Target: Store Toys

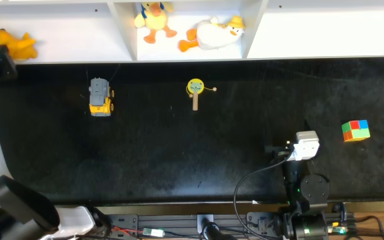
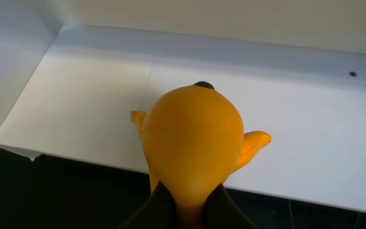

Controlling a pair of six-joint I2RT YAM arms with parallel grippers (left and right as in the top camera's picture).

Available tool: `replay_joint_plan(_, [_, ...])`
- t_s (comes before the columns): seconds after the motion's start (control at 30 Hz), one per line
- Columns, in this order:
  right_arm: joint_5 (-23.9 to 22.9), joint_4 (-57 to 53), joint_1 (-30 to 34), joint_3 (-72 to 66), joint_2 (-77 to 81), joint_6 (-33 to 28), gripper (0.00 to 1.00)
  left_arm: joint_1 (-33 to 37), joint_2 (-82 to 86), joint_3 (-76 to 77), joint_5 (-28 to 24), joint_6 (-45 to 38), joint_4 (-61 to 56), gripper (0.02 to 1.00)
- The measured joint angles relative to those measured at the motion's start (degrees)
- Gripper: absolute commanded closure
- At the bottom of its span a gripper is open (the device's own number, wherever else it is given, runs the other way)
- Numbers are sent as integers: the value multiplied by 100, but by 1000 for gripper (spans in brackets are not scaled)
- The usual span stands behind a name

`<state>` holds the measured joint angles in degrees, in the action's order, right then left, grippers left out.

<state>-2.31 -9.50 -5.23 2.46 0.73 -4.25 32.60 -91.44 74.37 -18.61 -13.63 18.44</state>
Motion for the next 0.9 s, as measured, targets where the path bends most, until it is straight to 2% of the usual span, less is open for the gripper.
replay_joint_plan(0.9, [2, -2, 2, 0, 0, 0, 7, -304, -328, 7, 260, 0, -387, 954])
